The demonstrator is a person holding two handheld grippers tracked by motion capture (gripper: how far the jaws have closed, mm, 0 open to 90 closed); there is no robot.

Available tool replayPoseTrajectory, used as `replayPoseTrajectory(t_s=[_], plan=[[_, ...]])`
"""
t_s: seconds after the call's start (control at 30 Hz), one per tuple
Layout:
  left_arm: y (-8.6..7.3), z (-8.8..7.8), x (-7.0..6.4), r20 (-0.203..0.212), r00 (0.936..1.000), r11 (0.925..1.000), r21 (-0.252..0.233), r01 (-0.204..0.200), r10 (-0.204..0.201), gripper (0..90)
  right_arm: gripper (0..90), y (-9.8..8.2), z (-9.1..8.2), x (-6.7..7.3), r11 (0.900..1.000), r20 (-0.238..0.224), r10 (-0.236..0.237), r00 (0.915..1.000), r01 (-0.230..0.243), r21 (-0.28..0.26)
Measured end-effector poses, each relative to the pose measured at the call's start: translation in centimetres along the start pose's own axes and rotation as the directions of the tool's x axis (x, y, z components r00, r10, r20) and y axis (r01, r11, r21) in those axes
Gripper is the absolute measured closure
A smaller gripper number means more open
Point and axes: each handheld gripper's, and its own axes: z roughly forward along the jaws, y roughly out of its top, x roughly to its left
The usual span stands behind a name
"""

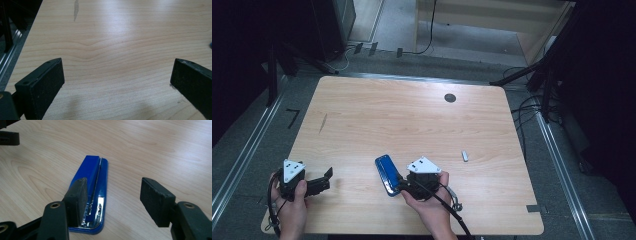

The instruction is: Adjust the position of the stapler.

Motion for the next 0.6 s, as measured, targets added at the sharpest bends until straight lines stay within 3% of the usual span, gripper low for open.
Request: replayPoseTrajectory(t_s=[0.6], plan=[[0.0,0.0,-0.1,-0.001,1.0000,1.0000,0.002,-0.008,0.008,0.0,33.8,0.3,2.2,2.5,0.998,-0.065,-0.017,0.9977,0.021,0.053]])
